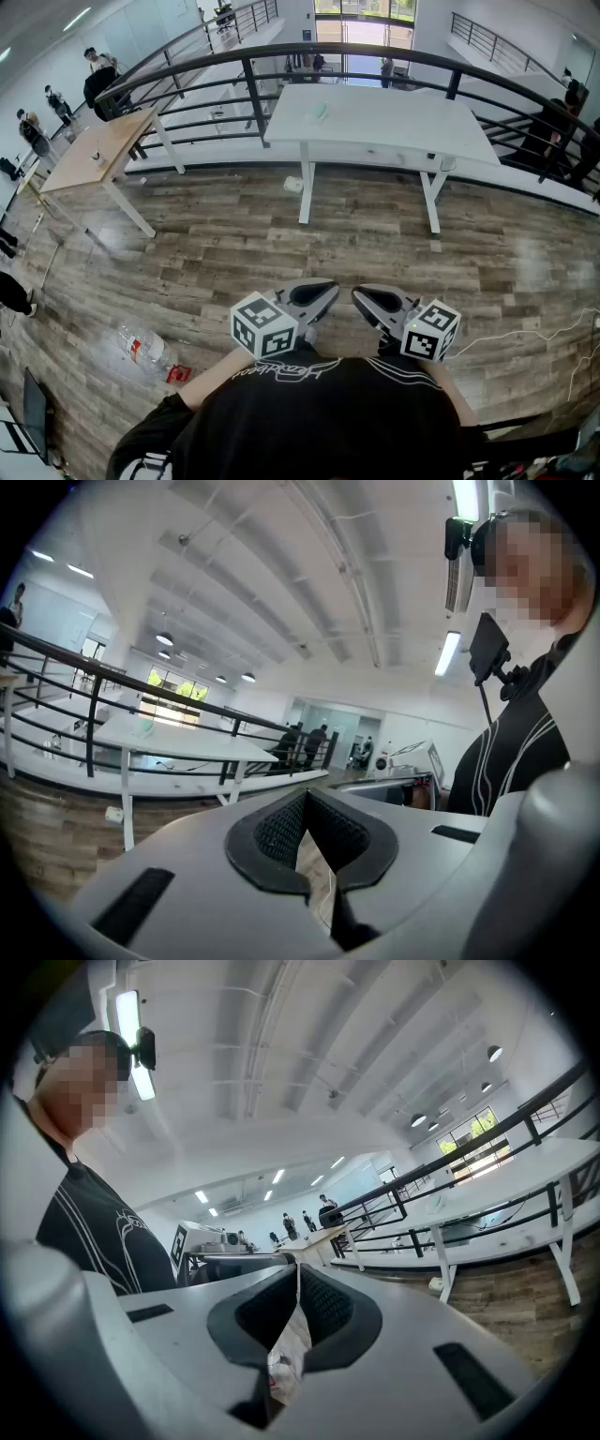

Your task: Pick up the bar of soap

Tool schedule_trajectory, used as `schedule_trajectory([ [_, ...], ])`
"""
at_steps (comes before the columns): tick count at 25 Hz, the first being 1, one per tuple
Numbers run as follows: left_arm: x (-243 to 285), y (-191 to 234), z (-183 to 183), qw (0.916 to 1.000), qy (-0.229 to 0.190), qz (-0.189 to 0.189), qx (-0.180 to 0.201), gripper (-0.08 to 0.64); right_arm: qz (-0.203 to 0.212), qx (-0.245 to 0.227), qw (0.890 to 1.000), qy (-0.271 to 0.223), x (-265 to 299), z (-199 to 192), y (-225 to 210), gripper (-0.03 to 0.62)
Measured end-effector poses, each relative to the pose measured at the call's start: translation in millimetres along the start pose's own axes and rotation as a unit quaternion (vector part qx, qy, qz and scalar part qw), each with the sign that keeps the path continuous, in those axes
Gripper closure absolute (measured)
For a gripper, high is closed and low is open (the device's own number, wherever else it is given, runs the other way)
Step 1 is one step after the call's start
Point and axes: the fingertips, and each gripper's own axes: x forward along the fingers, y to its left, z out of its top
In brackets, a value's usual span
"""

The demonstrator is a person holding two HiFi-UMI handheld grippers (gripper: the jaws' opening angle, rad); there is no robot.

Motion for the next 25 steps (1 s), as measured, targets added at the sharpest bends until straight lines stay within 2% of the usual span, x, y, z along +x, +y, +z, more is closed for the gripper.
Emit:
schedule_trajectory([
  [7, 3, -7, 3, 1.0, -0.001, -0.007, -0.001, 0.552, -0.005, -0.003, 1.0, -0.005, -8, 2, 1, 0.574],
  [13, 5, -9, 1, 0.9999, 0.0, -0.009, -0.009, 0.552, -0.006, 0.011, 1.0, -0.018, -13, 4, -2, 0.572],
  [25, 18, 28, 8, 0.9996, -0.018, -0.001, -0.022, 0.552, 0.004, 0.013, 1.0, -0.017, 11, 12, -34, 0.572],
])
